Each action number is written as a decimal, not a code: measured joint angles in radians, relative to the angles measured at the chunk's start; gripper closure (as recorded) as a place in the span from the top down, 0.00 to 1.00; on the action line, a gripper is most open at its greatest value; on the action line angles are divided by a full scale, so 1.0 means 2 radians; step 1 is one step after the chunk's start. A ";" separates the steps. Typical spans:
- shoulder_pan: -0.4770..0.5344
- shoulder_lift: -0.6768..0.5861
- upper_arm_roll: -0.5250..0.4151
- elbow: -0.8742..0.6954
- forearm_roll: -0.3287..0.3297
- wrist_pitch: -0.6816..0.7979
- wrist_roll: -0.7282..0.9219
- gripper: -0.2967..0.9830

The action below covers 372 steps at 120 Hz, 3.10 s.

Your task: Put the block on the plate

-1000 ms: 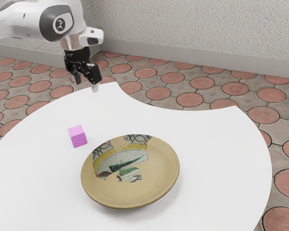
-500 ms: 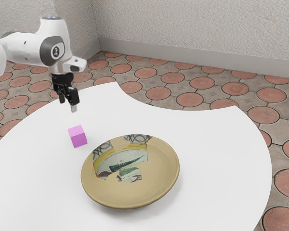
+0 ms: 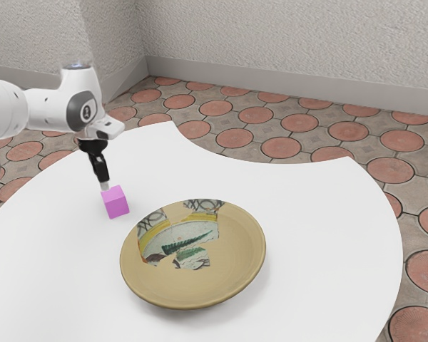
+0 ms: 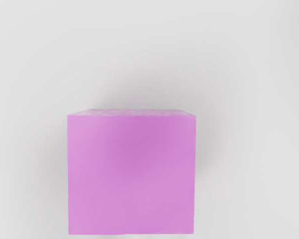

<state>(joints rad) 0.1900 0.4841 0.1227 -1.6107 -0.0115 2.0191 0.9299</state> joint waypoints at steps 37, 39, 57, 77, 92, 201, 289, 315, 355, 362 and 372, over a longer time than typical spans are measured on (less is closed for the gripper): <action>-0.001 0.036 0.000 0.001 -0.013 0.033 0.023 0.77; -0.001 0.037 0.000 0.001 -0.014 0.035 0.024 0.77; -0.001 0.055 0.000 0.001 -0.015 0.054 0.030 0.77; -0.001 0.066 0.000 0.001 -0.016 0.067 0.035 0.77; -0.001 0.070 0.000 0.001 -0.016 0.073 0.038 0.69; -0.117 -0.154 -0.005 -0.144 -0.015 0.051 0.037 0.55; -0.175 -0.082 -0.074 -0.186 -0.029 0.068 0.018 0.56; -0.179 -0.089 -0.074 -0.189 -0.031 0.078 0.016 0.69; -0.175 -0.136 -0.066 -0.149 -0.030 0.040 -0.011 0.75; -0.174 -0.136 -0.053 -0.129 -0.029 0.025 -0.027 0.76; -0.172 -0.138 -0.045 -0.096 -0.028 0.001 -0.051 0.76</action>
<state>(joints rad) -0.1531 0.2075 0.0337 -1.8024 -0.0678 2.0211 0.8284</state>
